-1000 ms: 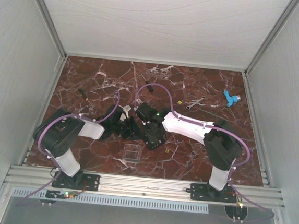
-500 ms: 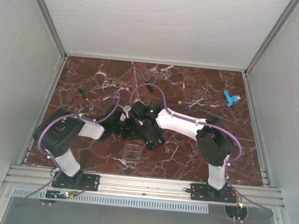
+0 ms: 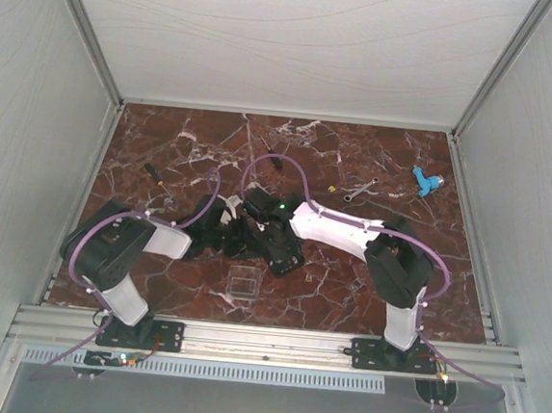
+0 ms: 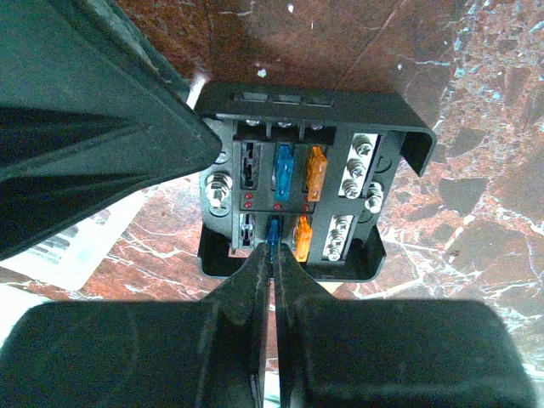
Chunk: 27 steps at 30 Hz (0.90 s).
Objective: Snap on the fuse box
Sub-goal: Install the fuse at the fuse box base.
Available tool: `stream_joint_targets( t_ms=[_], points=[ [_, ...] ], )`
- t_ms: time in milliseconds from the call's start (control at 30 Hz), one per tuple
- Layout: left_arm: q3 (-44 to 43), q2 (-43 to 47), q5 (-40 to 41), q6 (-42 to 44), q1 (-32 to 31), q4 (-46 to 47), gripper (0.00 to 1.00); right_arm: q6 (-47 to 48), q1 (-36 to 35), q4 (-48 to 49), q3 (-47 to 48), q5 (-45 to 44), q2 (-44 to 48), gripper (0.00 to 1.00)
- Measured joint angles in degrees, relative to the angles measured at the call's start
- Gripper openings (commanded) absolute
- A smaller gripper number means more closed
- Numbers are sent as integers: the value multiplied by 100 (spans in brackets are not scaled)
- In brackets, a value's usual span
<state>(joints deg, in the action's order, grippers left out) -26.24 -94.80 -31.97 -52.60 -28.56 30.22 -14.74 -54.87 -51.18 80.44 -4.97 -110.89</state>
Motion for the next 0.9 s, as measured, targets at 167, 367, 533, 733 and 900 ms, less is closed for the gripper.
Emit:
stream_joint_targets(
  t_ms=[167,367,533,733,900],
  points=[
    [74,70,0,-22,0,44,33,-22,-13,442,-417,-22,450,4],
    [87,111,2,-52,0,44,33,-131,-35,688,-649,-55,662,8],
    [87,122,2,-59,0,42,33,-170,-52,691,-649,-120,662,8],
    [87,122,2,-59,0,37,33,-221,-57,693,-649,-192,662,6],
    [87,122,2,-59,0,37,33,-254,-57,693,-649,-234,654,2]
  ],
)
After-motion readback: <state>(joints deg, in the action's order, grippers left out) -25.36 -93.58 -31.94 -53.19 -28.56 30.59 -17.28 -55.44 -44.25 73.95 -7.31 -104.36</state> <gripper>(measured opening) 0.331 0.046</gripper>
